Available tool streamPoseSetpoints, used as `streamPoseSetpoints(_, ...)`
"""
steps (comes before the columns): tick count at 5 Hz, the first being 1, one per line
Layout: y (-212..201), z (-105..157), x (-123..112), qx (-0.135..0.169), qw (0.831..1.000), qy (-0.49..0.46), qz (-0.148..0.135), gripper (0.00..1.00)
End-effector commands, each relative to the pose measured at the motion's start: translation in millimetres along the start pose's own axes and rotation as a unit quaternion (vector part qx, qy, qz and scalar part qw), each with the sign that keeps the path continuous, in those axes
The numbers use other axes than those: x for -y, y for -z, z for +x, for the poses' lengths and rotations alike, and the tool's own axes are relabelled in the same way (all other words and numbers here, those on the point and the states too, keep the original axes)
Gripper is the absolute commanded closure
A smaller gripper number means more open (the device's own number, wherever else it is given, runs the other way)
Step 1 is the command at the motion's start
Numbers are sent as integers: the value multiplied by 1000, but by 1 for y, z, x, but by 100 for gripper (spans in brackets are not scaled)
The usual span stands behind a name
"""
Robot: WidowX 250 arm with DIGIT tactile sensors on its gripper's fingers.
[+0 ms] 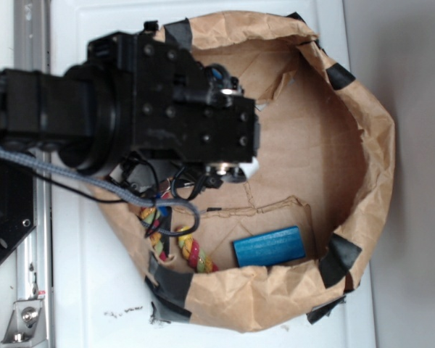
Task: Grab the silver keys.
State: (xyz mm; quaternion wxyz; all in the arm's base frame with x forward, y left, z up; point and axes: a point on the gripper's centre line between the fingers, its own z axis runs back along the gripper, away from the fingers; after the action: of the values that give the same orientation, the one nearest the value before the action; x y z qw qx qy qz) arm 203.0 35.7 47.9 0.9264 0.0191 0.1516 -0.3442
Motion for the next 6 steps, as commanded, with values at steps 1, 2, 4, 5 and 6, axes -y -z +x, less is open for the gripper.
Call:
streamPoseSetpoints(1, -7, 13, 17, 35, 989, 121, 80, 0)
streamPoseSetpoints(2, -1, 21, 15, -2, 991, 104, 82, 0)
streamPoseSetpoints(4, -6, 47, 4, -60, 996, 58, 32, 0)
streamPoseSetpoints(5, -6, 43, 4, -38, 998, 29, 36, 100)
streamPoseSetpoints(6, -6, 40, 5, -26, 998, 22, 44, 100)
